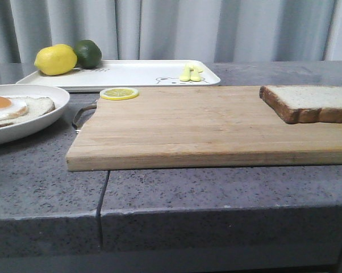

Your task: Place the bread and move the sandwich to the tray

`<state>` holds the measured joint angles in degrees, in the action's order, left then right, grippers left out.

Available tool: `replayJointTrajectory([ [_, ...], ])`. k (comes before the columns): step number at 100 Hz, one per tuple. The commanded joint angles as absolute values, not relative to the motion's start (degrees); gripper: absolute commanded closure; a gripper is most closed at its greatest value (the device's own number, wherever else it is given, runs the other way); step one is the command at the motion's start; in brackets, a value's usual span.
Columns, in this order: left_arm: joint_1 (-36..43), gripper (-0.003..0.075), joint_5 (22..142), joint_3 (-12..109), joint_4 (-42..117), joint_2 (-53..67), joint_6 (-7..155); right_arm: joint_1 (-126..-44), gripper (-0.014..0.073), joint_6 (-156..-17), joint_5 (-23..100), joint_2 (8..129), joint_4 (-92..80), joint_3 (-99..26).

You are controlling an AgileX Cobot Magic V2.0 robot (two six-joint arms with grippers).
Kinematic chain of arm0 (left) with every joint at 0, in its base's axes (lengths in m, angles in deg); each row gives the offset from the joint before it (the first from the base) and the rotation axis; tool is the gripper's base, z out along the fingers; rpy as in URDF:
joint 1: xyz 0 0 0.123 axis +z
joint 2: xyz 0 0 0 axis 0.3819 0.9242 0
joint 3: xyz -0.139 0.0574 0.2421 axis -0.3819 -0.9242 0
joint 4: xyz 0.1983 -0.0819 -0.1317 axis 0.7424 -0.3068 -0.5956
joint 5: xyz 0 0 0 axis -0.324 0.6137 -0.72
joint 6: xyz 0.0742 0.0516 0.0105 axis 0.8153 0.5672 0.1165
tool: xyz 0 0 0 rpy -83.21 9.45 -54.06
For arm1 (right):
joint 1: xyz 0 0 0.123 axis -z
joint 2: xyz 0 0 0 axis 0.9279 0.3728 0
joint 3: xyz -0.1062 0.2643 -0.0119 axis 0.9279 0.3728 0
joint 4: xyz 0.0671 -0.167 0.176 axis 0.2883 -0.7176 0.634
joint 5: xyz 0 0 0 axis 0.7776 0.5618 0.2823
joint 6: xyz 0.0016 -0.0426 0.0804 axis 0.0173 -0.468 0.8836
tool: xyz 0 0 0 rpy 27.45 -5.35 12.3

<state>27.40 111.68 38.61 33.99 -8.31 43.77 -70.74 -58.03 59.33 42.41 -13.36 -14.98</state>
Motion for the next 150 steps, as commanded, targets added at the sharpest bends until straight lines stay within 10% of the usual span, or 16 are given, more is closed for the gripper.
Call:
replayJointTrajectory([
  [1, 27.0, 0.0739, 108.4, 40.7, 31.5, -7.0, 44.0, -70.4, 0.0662, -58.1, 54.6, 43.1, -13.1, -17.1],
  [20, 27.0, 0.0713, 108.6, 40.7, 31.4, -6.4, 44.1, -70.4, 0.0617, -58.1, 54.9, 43.1, -13.1, -17.1],
  [55, 27.0, 0.0330, 108.8, 40.7, 31.4, -6.4, 47.2, -70.4, 0.0112, -57.6, 53.2, 43.1, -12.7, -17.1],
  [150, 27.0, 0.0332, 108.4, 40.7, 31.5, -6.4, 47.2, -67.0, 0.0119, -46.1, 33.8, 75.5, -3.3, -17.1],
])
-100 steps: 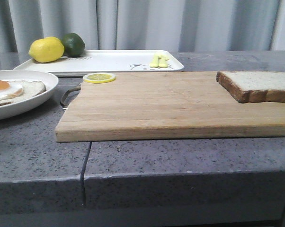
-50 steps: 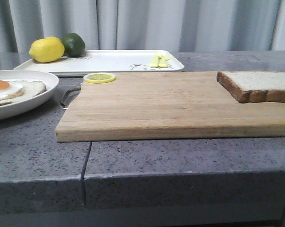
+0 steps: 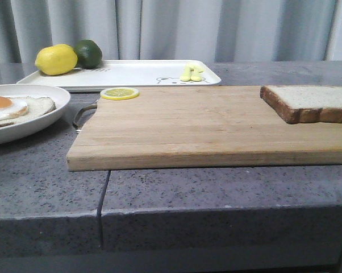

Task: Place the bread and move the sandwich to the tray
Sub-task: 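Lower the right gripper and grasp the bread slice by its crust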

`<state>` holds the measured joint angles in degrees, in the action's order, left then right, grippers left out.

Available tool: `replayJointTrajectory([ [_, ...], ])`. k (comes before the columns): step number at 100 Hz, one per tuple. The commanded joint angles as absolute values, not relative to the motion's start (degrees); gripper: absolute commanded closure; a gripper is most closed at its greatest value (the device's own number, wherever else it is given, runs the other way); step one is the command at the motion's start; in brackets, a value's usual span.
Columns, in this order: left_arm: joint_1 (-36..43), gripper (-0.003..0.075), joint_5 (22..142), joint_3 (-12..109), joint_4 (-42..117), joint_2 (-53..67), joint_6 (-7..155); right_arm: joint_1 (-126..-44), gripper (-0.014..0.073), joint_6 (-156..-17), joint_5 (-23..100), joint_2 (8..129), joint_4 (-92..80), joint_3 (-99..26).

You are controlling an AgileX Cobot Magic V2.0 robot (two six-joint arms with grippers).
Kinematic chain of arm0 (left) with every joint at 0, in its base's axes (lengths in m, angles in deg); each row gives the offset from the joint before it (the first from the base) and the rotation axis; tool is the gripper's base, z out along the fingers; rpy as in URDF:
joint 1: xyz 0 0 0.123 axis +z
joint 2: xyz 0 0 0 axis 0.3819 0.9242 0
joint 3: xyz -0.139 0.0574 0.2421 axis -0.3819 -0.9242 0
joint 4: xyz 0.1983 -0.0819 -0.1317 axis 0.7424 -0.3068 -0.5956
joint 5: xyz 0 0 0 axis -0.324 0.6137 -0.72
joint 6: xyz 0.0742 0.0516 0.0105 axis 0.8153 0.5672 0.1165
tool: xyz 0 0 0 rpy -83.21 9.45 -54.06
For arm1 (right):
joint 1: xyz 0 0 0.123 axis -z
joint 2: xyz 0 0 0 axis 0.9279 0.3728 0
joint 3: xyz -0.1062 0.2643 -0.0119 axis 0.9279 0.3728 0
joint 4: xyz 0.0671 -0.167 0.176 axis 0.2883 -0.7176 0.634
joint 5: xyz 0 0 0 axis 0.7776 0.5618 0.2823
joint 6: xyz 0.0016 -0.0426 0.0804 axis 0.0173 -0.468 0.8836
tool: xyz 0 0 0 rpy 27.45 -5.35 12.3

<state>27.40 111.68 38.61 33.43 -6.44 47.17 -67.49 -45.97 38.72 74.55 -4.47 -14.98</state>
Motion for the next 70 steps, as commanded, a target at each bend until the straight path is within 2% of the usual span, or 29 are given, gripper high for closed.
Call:
replayJointTrajectory([
  [1, 27.0, 0.0332, 108.4, 40.7, 31.5, -6.4, 47.2, -67.0, 0.0119, -46.1, 33.6, 75.9, -3.1, -17.1],
  [70, 27.0, 0.0332, 108.4, 40.7, 31.5, -6.4, 47.2, -67.0, 0.0119, -46.1, 29.5, 85.4, 2.6, -17.1],
])
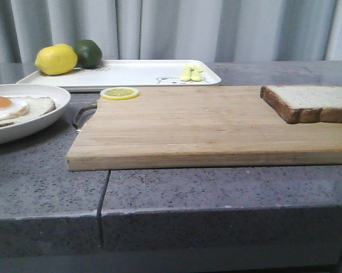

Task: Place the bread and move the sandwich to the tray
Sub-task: 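Lower the right gripper and grasp the bread slice by its crust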

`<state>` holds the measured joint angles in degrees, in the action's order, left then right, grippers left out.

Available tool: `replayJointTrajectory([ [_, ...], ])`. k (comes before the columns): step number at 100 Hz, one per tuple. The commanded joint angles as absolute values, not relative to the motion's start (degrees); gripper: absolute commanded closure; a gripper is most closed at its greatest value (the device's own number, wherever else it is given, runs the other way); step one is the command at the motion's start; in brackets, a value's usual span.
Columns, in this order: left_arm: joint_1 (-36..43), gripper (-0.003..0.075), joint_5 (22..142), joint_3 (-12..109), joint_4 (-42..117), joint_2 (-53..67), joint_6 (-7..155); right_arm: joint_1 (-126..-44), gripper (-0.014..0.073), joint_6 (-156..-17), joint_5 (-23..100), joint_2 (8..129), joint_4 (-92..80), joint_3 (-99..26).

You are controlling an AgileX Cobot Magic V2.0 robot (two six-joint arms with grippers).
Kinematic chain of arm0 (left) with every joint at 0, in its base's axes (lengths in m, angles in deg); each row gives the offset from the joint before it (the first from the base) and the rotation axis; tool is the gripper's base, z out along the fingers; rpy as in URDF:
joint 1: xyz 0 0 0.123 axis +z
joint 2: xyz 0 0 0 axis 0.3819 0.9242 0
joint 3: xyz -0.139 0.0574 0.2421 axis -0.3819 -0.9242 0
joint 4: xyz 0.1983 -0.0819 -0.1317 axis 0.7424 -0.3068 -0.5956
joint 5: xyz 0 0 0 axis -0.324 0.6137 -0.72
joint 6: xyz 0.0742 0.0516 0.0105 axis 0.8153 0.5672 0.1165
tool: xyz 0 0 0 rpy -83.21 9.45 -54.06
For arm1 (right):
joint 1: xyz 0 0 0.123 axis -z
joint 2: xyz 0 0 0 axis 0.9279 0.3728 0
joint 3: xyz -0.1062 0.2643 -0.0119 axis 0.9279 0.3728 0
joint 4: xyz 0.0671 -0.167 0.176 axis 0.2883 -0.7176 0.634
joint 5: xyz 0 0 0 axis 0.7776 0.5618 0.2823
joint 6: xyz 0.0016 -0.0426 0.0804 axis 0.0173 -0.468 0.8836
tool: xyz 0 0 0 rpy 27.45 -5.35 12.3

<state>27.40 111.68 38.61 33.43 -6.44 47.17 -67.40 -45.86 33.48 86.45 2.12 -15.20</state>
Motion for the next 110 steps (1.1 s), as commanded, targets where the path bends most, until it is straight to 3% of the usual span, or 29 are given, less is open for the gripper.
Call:
replayJointTrajectory([
  [1, 27.0, 0.0332, 108.4, 40.7, 31.5, -6.4, 47.2, -67.0, 0.0119, -46.1, 29.5, 85.4, 2.7, -17.1],
  [97, 27.0, 0.0332, 107.6, 40.7, 31.5, -6.4, 47.2, -67.0, 0.0120, -46.1, 32.7, 85.5, 7.5, -17.1],
  [110, 27.0, 0.0332, 107.6, 40.7, 31.5, -6.4, 47.2, -67.0, 0.0159, -46.1, 32.7, 85.5, 7.8, -17.1],
])
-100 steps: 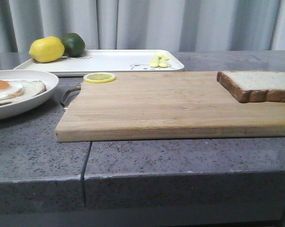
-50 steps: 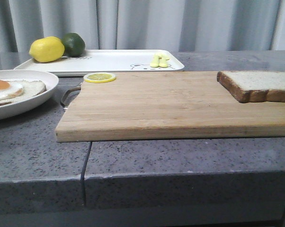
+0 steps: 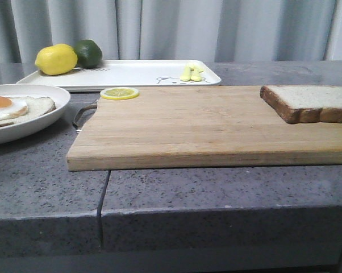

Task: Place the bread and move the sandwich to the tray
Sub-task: 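Lower the right gripper and grasp the bread slice by its crust, then lift the bread slice with the right gripper toward the egg plate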

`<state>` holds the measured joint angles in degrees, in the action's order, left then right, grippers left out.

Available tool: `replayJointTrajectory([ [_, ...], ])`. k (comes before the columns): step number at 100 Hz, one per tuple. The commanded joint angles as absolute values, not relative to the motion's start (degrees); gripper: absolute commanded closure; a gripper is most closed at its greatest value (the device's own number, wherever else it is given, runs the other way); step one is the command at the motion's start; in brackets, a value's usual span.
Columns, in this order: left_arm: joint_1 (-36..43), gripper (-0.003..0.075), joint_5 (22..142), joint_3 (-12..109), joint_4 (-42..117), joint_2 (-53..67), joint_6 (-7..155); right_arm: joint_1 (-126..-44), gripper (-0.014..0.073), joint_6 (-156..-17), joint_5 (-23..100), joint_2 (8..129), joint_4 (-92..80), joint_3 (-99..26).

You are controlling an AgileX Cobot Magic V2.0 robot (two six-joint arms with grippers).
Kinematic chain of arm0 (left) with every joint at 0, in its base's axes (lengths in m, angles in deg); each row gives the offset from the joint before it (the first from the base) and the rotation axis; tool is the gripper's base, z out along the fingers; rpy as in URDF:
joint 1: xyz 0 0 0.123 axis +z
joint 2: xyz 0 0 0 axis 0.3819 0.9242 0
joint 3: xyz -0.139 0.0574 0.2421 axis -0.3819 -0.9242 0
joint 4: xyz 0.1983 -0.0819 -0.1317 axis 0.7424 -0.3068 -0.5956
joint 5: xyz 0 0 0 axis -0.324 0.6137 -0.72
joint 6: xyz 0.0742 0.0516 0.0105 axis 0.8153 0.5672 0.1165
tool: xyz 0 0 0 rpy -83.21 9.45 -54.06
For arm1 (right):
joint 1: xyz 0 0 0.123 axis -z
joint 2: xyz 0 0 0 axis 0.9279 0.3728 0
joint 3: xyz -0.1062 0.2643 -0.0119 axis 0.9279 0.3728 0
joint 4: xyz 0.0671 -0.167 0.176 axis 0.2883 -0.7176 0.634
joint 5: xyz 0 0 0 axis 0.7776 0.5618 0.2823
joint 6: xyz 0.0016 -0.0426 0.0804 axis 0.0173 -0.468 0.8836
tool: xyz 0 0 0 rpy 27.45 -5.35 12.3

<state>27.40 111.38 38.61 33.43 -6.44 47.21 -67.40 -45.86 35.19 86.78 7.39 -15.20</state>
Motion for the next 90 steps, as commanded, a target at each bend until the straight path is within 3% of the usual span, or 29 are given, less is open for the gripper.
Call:
replayJointTrajectory([
  [1, 27.0, 0.0332, 107.6, 40.7, 31.5, -6.4, 47.2, -67.0, 0.0165, -46.1, 32.7, 85.5, 7.8, -17.1],
  [30, 27.0, 0.0332, 107.6, 40.7, 31.5, -6.4, 47.2, -67.0, 0.0204, -46.1, 33.5, 85.5, 8.6, -17.1],
  [54, 27.0, 0.0332, 107.5, 40.7, 31.5, -6.4, 47.2, -67.0, 0.0368, -46.1, 34.1, 85.5, 8.7, -17.1],
  [77, 27.0, 0.0332, 107.5, 40.7, 31.5, -6.4, 47.2, -67.0, 0.0442, -46.1, 34.3, 85.5, 8.7, -17.1],
  [90, 27.0, 0.0332, 107.5, 40.7, 31.5, -6.4, 47.2, -67.0, 0.0559, -46.1, 34.5, 85.5, 8.7, -17.1],
])
